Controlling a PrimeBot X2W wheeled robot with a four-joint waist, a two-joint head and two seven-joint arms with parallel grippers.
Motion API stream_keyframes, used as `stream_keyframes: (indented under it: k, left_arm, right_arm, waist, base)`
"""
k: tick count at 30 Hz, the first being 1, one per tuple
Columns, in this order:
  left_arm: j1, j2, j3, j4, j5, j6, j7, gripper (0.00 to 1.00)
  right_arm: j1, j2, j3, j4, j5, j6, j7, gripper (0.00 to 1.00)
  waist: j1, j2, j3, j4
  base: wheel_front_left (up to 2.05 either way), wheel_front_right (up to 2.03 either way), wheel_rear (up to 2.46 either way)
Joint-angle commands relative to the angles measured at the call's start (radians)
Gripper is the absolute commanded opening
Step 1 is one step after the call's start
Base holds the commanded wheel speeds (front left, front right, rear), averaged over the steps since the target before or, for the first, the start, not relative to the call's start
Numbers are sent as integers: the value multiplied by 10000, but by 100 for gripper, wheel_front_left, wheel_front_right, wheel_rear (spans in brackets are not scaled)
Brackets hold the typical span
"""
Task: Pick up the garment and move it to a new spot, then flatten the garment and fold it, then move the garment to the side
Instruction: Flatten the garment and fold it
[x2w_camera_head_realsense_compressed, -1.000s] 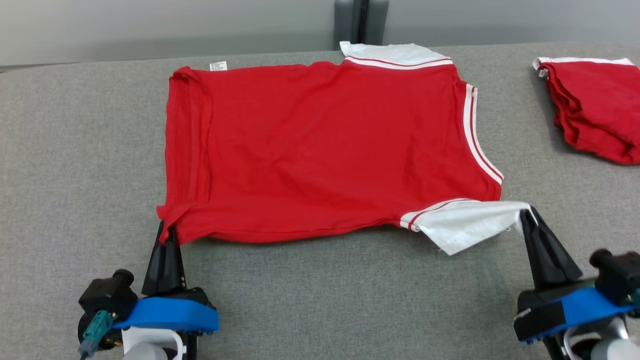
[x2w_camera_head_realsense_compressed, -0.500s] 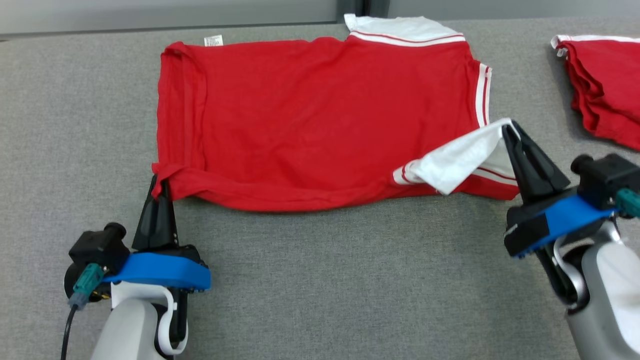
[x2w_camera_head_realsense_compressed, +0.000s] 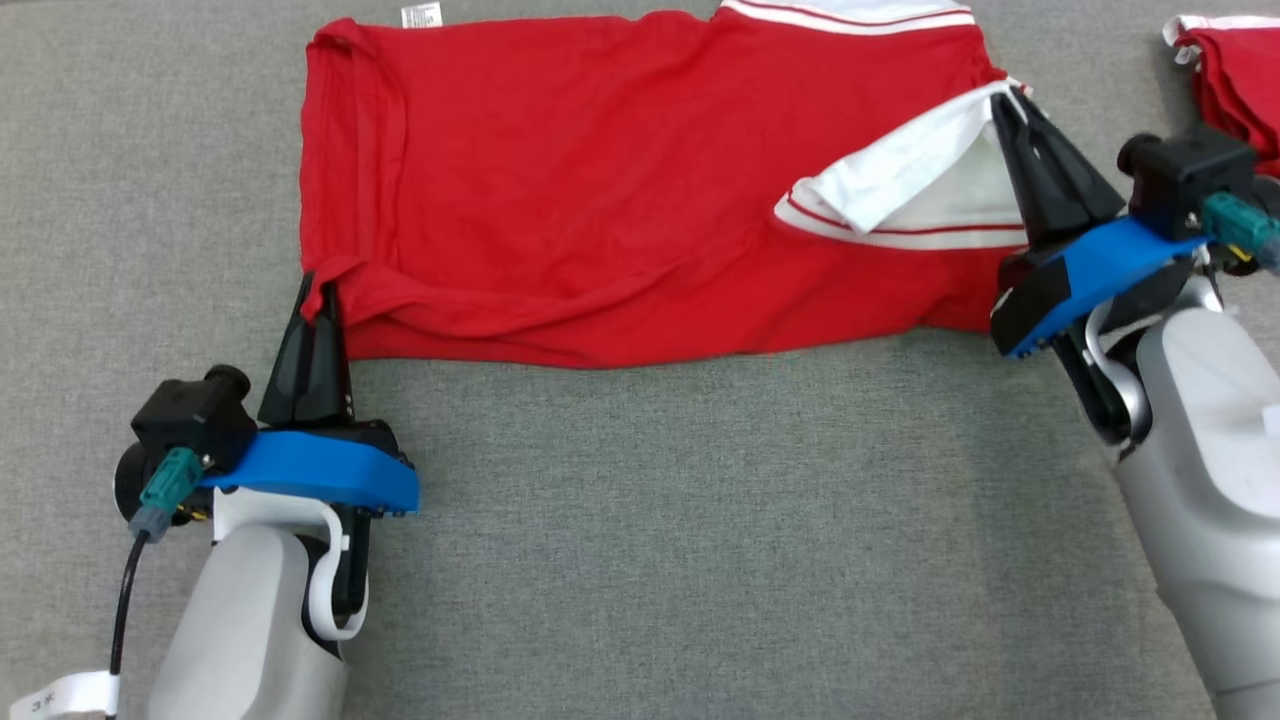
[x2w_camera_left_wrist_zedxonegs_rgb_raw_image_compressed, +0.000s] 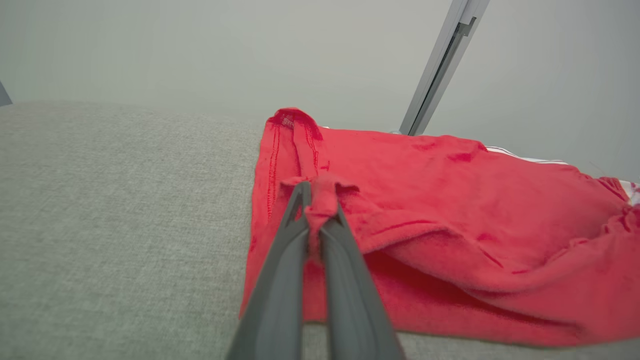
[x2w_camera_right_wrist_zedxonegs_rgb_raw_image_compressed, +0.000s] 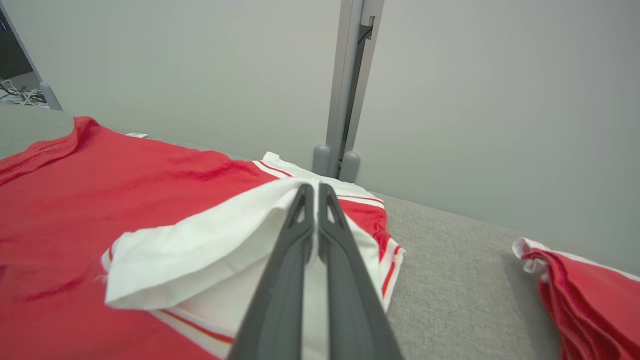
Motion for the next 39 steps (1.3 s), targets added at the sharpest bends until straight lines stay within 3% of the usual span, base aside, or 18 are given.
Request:
stream_keyframes:
  k: [1,5,6,7,8,9,17,27,39]
  left_arm:
    - [-196,78,-2,46,51,-46,24,0]
    - [-472,103,-79,159,102,-48,4,0]
    - [-515,120,-107,216,121,-42,8,0]
    - [-555,118,-125,260,109,-29,0,23]
    - [-595,108,-133,290,109,-13,-20,75]
    - [-621,106,-131,318,120,12,-54,100]
    - [-212,96,20,294,148,183,-316,100]
    - [612,253,44,359,165,253,-383,100]
    - [-45,638,-134,1751,284,246,-125,100]
  right_arm:
    - [-329,3,80,262,20,-1,-105,0]
    - [-1009,101,314,1229,27,-2,-461,0]
    - [-1154,138,353,1469,55,-2,-585,15]
    - [-1270,184,383,1677,108,-2,-699,100]
    - [-1352,235,418,1896,138,-2,-796,100]
    - [-1396,277,474,2075,152,-1,-907,100]
    - [-935,34,509,2877,267,-1,-1427,100]
    - [299,-218,445,2704,413,-1,-1520,100]
    - [520,343,317,3435,354,-2,-1432,100]
  waist:
    - [-2,0,93,54]
    - [-2,0,226,75]
    - [-2,0,242,74]
    - [-2,0,249,71]
    - [-2,0,246,64]
    - [-2,0,233,53]
    - [-2,0,-185,-71]
    - [-2,0,-502,-223]
    - [-2,0,-200,-455]
  base:
    - [0,0,0]
    - [0,0,0]
    - [0,0,0]
    - [0,0,0]
    - [0,0,0]
    - [0,0,0]
    - [0,0,0]
    - [0,0,0]
    - [0,0,0]
